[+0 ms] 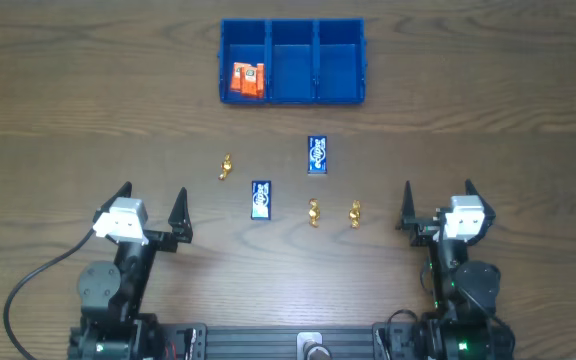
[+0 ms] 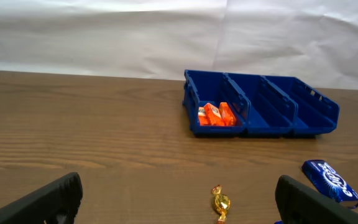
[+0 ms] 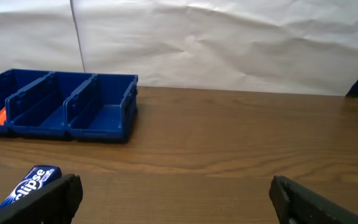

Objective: Sort Candies Into Trays

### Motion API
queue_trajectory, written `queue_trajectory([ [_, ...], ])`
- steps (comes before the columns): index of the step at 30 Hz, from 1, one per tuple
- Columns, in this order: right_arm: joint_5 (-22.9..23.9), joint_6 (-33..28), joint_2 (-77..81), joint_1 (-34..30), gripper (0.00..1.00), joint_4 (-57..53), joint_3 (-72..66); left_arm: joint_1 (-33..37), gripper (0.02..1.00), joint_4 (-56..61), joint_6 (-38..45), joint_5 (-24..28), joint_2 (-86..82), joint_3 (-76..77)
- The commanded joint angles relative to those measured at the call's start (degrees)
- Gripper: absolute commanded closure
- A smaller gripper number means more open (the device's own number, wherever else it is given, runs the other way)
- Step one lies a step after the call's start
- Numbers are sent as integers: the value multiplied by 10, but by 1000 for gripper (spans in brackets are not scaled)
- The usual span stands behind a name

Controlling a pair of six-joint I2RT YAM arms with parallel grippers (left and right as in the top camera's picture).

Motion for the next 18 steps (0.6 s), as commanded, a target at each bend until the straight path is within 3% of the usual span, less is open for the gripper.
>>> queue_trajectory([
  [1,-2,-4,-3,0,3,-2,-1,4,20,-21,6,11,-5,-10],
  [18,4,6,-3,0,3,23,-1,4,23,-21,6,11,-5,-10],
])
